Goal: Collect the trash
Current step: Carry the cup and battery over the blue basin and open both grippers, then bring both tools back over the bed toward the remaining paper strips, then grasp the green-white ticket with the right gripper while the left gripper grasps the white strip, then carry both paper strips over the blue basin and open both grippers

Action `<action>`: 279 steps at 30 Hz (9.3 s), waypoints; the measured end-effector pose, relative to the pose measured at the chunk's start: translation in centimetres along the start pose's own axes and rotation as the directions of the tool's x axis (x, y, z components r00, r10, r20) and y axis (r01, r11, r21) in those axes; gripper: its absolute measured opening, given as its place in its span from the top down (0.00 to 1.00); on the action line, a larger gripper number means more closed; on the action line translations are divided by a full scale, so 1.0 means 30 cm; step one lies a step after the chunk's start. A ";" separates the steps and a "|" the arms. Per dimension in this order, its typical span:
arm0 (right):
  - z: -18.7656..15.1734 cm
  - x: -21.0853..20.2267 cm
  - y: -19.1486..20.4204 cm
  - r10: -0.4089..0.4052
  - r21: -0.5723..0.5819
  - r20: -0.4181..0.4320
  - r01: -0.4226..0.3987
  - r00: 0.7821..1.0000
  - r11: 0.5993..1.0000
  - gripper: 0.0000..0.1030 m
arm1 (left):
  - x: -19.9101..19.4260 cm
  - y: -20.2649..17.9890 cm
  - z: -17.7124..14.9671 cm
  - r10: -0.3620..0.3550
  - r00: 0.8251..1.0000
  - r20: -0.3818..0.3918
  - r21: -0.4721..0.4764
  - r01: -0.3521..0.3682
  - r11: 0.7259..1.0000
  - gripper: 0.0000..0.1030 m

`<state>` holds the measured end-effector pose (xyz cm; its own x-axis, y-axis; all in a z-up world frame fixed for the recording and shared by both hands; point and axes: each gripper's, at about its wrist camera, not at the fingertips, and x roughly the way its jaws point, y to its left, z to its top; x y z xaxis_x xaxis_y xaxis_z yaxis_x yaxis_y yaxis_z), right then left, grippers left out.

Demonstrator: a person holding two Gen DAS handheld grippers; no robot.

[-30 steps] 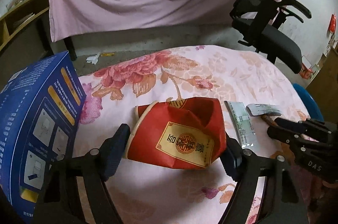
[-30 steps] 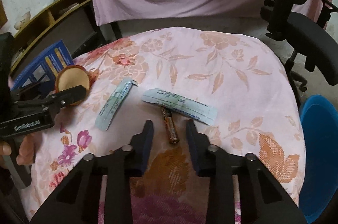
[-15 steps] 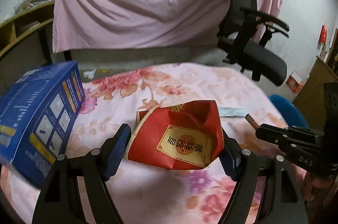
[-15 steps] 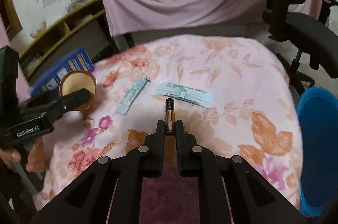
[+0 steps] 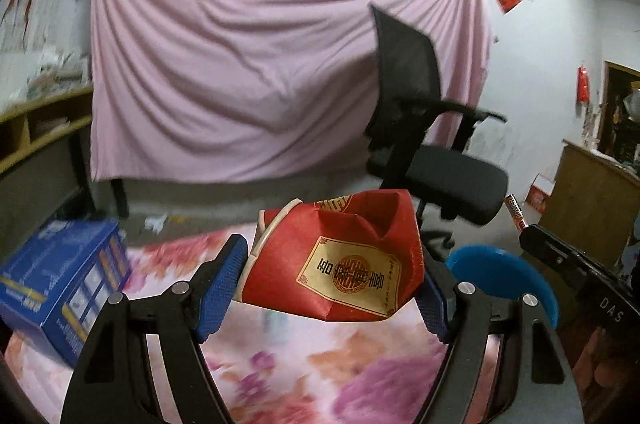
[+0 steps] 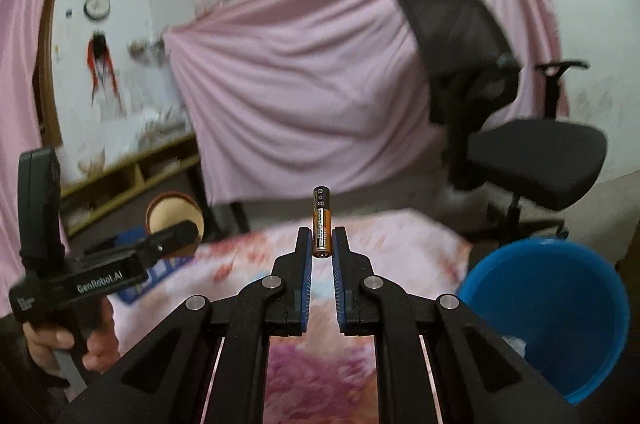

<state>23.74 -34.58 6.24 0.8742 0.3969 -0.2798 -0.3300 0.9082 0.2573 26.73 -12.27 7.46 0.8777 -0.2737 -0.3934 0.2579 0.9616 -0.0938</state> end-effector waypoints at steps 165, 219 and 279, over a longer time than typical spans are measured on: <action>-0.211 0.657 0.093 0.009 -0.232 -0.655 -0.213 0.756 0.949 0.70 | 0.394 0.249 -0.198 -0.119 0.842 -0.526 -0.098 0.079 0.992 0.83; -0.048 0.147 -0.165 0.007 0.016 -0.238 -0.003 0.971 1.000 0.80 | 0.199 -0.066 -0.081 -0.043 0.972 -0.233 0.014 0.048 0.999 0.97; -0.021 -0.175 -0.572 -0.371 0.257 -0.095 0.383 0.924 0.887 0.77 | 0.367 -0.713 0.042 -0.414 0.876 -0.249 0.001 0.428 0.904 0.95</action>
<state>24.60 -52.15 2.72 0.8959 0.0421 -0.4422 0.1337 0.9238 0.3587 31.39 -35.87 6.28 0.5614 -0.6330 -0.5330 0.6088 0.7522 -0.2522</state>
